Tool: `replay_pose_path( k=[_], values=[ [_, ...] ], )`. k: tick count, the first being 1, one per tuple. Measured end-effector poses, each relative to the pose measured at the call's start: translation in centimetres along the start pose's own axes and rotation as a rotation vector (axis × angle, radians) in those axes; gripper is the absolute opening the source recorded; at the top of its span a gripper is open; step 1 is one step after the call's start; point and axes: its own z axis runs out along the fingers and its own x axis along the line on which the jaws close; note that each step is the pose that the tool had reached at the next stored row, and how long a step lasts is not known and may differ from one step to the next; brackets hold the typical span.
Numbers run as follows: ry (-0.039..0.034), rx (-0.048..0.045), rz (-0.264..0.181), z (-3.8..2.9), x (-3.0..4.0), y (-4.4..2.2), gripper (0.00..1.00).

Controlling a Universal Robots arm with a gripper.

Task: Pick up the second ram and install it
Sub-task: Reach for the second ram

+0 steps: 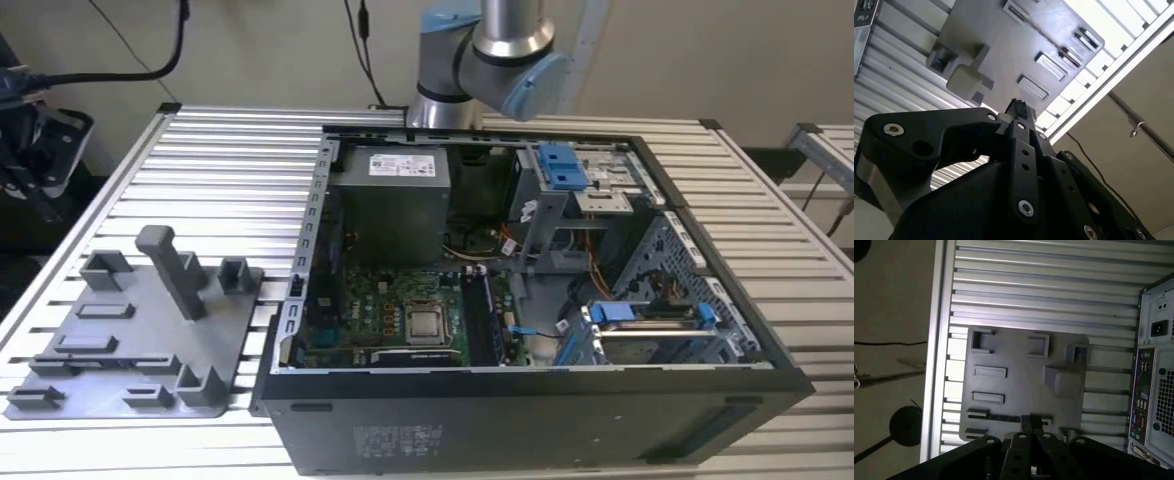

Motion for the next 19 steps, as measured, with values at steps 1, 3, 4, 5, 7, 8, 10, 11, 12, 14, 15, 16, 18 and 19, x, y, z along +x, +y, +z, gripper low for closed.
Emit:
replay_pose_path(
  k=[1,3,4,5,7,8,10,11,12,14,15,16,18,19],
  values=[
    [0.0,-0.0001,-0.002,0.01,0.01,-0.16,0.11],
    [0.0002,-0.0001,-0.006,0.01,0.03,-0.4,0.11],
    [0.0003,-0.0001,-0.006,0.0,0.03,-0.48,0.11],
    [0.0003,-0.0001,-0.006,0.0,0.04,-0.53,0.11],
    [0.0003,-0.0001,-0.006,0.0,0.04,-0.55,0.11],
    [0.0002,-0.0001,-0.006,0.0,0.04,-0.55,0.11],
    [0.0003,-0.0001,-0.006,0.0,0.04,-0.56,0.11],
    [0.0002,-0.0002,-0.006,0.01,0.04,-0.57,0.11],
    [0.0003,-0.0001,-0.007,0.03,0.04,-0.66,0.11],
    [0.0003,-0.0002,-0.008,0.09,0.05,-0.98,0.11],
    [0.0004,-0.0002,-0.009,0.11,0.0,-1.09,0.11],
    [0.0005,-0.0003,-0.011,0.15,-0.17,-1.16,0.11],
    [0.0006,-0.0003,-0.014,0.23,-0.52,-1.32,0.11],
    [0.0007,-0.0003,-0.016,0.27,-0.74,-1.39,0.11]
  ],
)
